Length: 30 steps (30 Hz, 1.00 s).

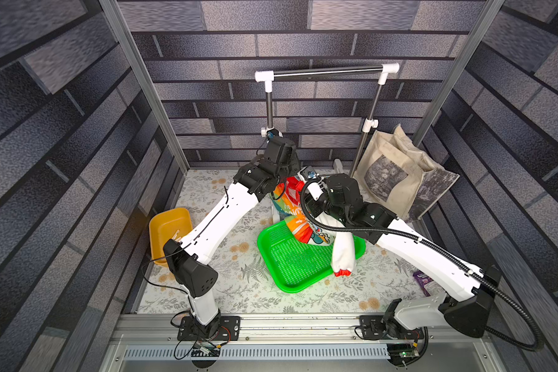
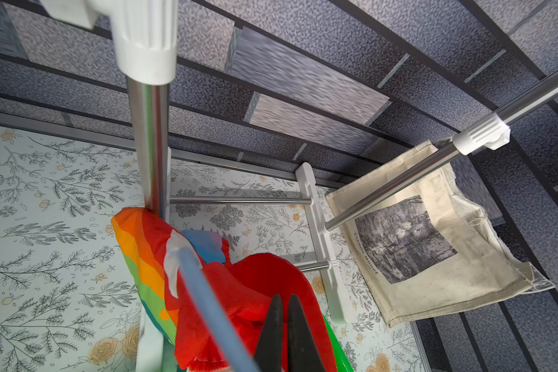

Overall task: Remove the clothespins securing jackets to the hanger
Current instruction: Remove the clothespin from the hanger.

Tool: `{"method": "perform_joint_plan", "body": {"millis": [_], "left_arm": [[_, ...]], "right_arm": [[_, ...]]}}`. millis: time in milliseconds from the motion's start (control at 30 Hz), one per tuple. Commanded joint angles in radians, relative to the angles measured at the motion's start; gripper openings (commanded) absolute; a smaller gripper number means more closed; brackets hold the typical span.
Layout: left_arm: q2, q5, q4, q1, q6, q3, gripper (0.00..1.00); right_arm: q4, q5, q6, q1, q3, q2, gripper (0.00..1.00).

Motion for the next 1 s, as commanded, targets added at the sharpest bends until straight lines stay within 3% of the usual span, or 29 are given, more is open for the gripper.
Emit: {"method": "perform_joint_plan", "body": {"millis": [0, 167, 600, 800, 967], "left_arm": [[-0.011, 0.043, 0.020, 0.008, -0.032, -0.002, 0.00], [-0.009, 0.037, 0.008, 0.010, -0.033, -0.005, 0.00], [-0.055, 0.002, -0.023, 0.048, -0.009, -0.021, 0.00], [-0.191, 0.038, -0.051, 0.053, 0.127, 0.030, 0.00], [-0.378, 0.057, 0.060, 0.040, 0.240, 0.014, 0.00]], "right_arm": [[0.035, 0.009, 0.002, -0.008, 0.039, 0.007, 0.33], [0.050, 0.011, 0.007, -0.008, 0.035, 0.003, 0.19], [0.019, 0.059, 0.092, -0.082, 0.030, -0.172, 0.20], [-0.136, 0.060, 0.184, -0.158, -0.028, -0.237, 0.20], [-0.252, 0.015, 0.304, -0.182, -0.175, -0.270, 0.20]]}}
